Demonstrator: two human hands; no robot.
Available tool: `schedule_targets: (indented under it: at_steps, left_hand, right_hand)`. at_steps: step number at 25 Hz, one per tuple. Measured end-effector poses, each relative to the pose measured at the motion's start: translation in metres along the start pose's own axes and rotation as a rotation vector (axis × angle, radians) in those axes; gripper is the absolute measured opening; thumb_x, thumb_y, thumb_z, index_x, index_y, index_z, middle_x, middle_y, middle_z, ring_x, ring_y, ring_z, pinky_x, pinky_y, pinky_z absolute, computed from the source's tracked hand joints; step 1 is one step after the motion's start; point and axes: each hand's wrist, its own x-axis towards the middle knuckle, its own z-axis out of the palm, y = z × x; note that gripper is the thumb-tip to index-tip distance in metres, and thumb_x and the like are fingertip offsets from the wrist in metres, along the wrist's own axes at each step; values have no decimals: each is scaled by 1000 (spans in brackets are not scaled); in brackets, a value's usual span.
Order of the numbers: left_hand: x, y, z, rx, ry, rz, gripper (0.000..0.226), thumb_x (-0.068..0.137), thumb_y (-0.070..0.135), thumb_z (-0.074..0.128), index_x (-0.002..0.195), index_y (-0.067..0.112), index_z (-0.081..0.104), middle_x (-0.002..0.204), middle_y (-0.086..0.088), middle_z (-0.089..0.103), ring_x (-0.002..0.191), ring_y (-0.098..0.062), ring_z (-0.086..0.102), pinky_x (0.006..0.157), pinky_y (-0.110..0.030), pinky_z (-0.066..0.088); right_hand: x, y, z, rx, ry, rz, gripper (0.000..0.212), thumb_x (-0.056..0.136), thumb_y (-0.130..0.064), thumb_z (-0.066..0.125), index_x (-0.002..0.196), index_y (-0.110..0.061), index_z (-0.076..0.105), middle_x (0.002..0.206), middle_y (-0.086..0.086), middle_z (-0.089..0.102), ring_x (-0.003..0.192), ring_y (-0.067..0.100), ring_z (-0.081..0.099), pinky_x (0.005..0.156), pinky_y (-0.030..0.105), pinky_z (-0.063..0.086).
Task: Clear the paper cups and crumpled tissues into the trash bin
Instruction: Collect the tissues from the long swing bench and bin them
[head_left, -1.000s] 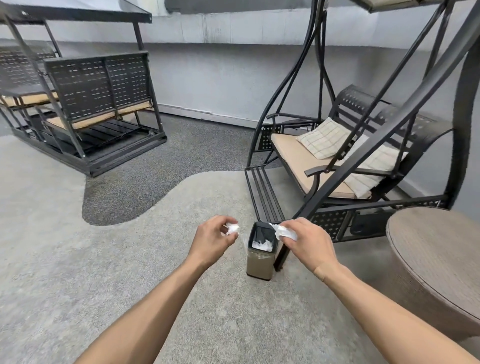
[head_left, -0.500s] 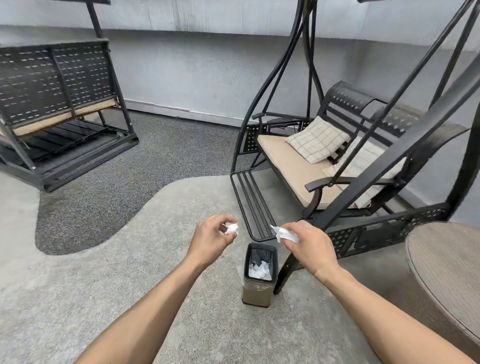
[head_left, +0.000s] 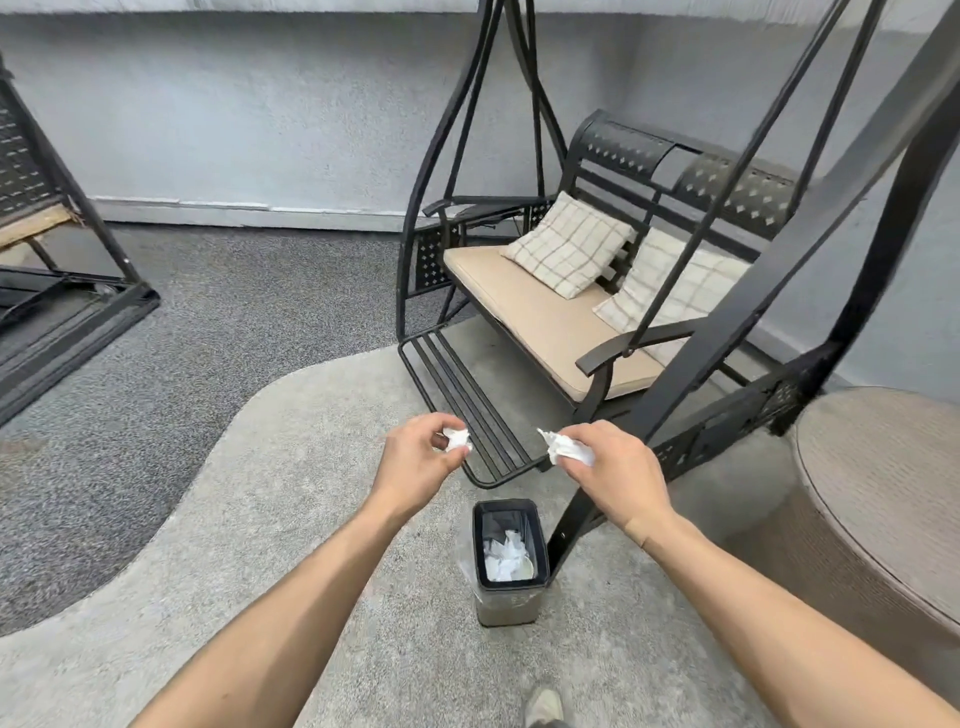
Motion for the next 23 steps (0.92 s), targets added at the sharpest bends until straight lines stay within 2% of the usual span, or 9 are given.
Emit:
schedule_targets:
  at_steps: [3, 9, 12, 17, 20, 23]
  left_hand:
    - [46, 2, 20, 6, -65, -4, 24, 79, 23, 79, 91, 39, 66, 82, 12, 66, 77, -1, 63, 59, -10, 42]
    - [127, 5, 59, 15, -118, -34, 27, 78, 24, 80, 90, 42, 65, 83, 14, 66, 76, 1, 63, 61, -13, 47]
    - [150, -6, 82, 24, -132, -97, 26, 78, 27, 80, 88, 45, 63, 82, 17, 64, 74, 5, 61, 60, -13, 45]
    - [167, -46, 122, 39, -230, -187, 24, 80, 29, 78, 95, 42, 64, 84, 18, 62, 78, 3, 61, 62, -12, 44]
    - [175, -85, 146, 63, -303, -251, 26, 81, 29, 76, 99, 42, 63, 92, 17, 62, 77, 8, 59, 56, -8, 43]
    - [180, -136, 178, 106, -346, -299, 25, 81, 27, 76, 103, 35, 67, 99, 13, 65, 74, 12, 58, 55, -3, 42]
  right_hand:
    - [31, 20, 14, 28, 10, 24, 22, 80, -38, 69, 101, -37, 65, 95, -17, 63, 85, 12, 62, 69, 30, 48]
    - [108, 61, 39, 73, -67, 68, 21, 80, -40, 69, 100, -38, 65, 93, -18, 63, 83, 7, 60, 69, 27, 47]
    - [136, 80, 60, 90, -136, 75, 19, 79, -37, 72, 98, -37, 66, 91, -17, 63, 82, 7, 60, 70, 28, 48]
    - [156, 104, 107, 119, -252, 131, 13, 78, -30, 76, 90, -30, 70, 86, -12, 63, 81, 11, 59, 71, 30, 45]
    - [155, 119, 145, 95, -292, 198, 13, 79, -28, 77, 90, -25, 71, 87, -9, 64, 78, 10, 55, 69, 25, 38]
    - [149, 136, 196, 106, -353, 302, 11, 80, -25, 76, 91, -25, 73, 89, -7, 67, 75, 8, 53, 70, 22, 37]
